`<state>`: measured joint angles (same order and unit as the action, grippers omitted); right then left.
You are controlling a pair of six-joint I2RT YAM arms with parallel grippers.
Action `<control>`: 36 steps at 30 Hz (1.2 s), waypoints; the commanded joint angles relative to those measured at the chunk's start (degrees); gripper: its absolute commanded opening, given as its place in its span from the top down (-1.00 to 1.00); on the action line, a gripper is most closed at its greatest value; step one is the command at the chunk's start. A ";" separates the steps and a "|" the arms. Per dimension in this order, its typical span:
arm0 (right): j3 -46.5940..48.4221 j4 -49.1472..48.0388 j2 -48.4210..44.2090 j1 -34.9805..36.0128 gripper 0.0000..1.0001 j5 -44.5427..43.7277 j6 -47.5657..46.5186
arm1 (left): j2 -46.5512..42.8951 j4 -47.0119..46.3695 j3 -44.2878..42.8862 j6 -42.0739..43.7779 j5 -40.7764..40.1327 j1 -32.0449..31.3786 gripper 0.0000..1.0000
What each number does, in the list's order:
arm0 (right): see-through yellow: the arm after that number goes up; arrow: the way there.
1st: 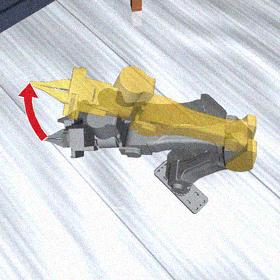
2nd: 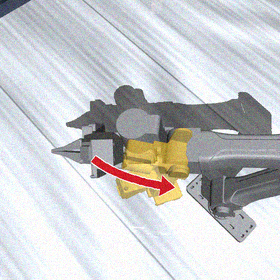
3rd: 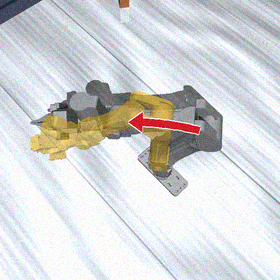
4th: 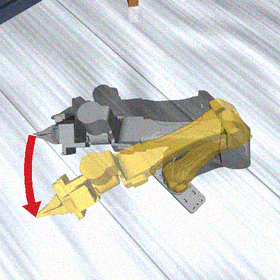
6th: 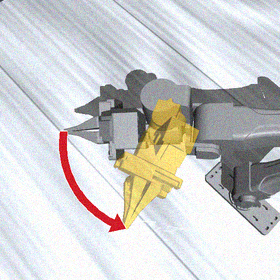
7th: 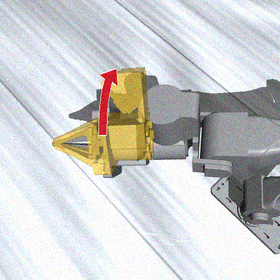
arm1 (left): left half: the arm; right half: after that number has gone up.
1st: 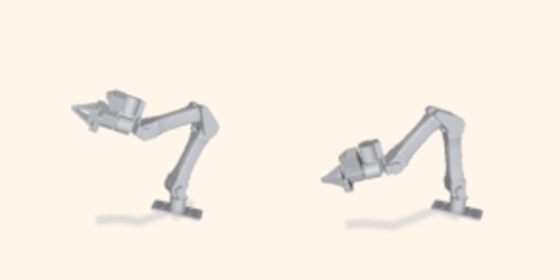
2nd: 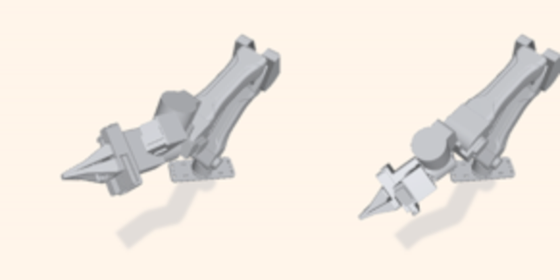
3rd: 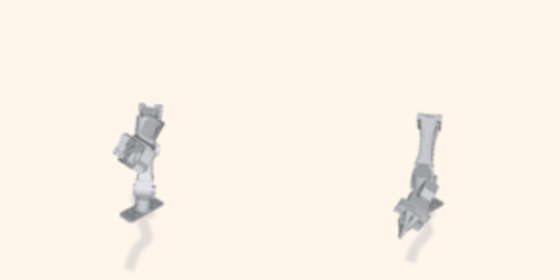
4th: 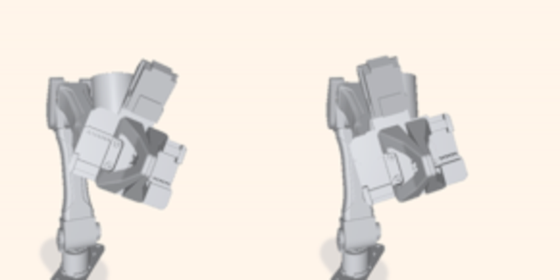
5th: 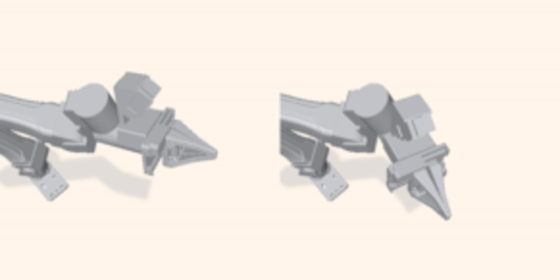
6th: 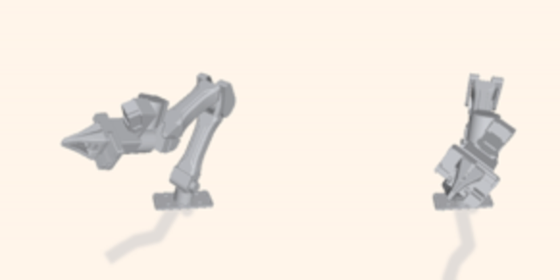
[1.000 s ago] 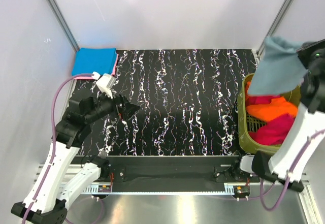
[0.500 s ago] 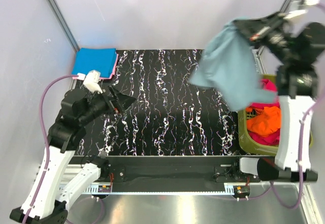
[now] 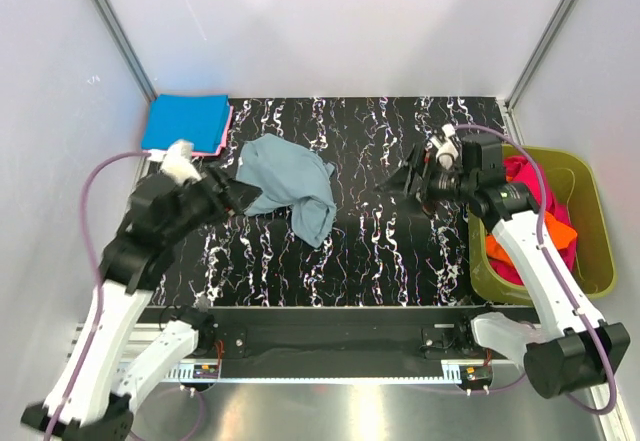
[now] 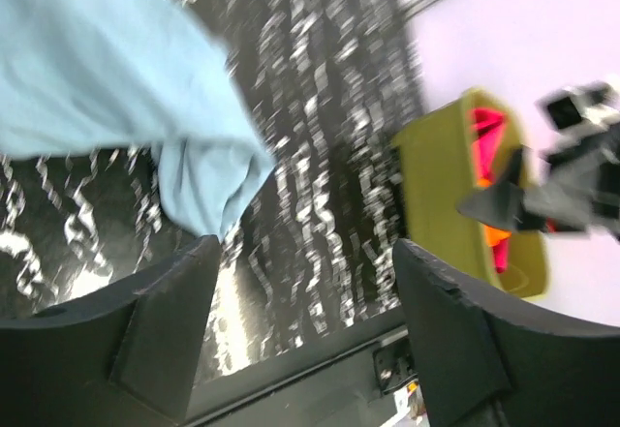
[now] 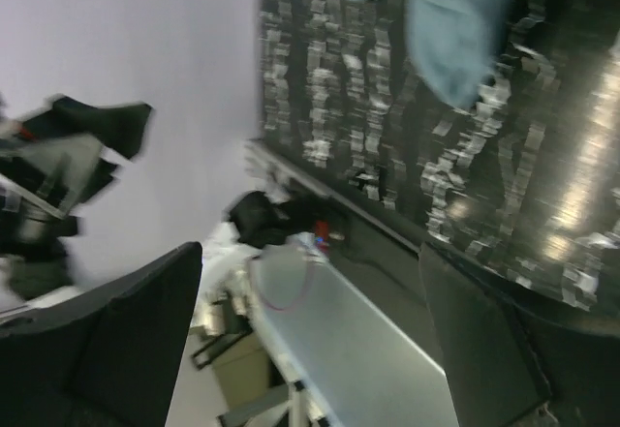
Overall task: Fold and stack the t-shirts
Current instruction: Move the tshirt to the center of the board, then flatten the tshirt out
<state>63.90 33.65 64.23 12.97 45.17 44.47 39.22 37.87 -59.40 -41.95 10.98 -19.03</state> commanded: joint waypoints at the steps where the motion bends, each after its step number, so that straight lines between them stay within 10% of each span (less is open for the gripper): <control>1: -2.80 10.21 -1.57 -0.05 -1.00 -12.78 -14.40 | 8.99 0.63 2.88 0.12 0.97 0.13 -0.47; 7: -4.76 1.09 9.84 1.87 -0.95 -16.24 -12.91 | 22.90 -3.14 4.21 4.67 -4.65 0.39 -0.42; 16: 20.89 -3.33 42.09 4.61 -0.03 -20.91 -15.56 | 42.49 -19.74 3.68 9.43 4.64 17.26 -0.39; 36: 50.71 -5.70 75.96 7.24 -0.25 -17.30 -6.15 | 64.93 -22.13 -3.54 7.06 7.21 22.19 -0.39</control>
<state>111.37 29.54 138.47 18.06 28.25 37.32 103.68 17.91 -62.85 -34.59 18.20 2.79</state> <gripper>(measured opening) 0.615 0.690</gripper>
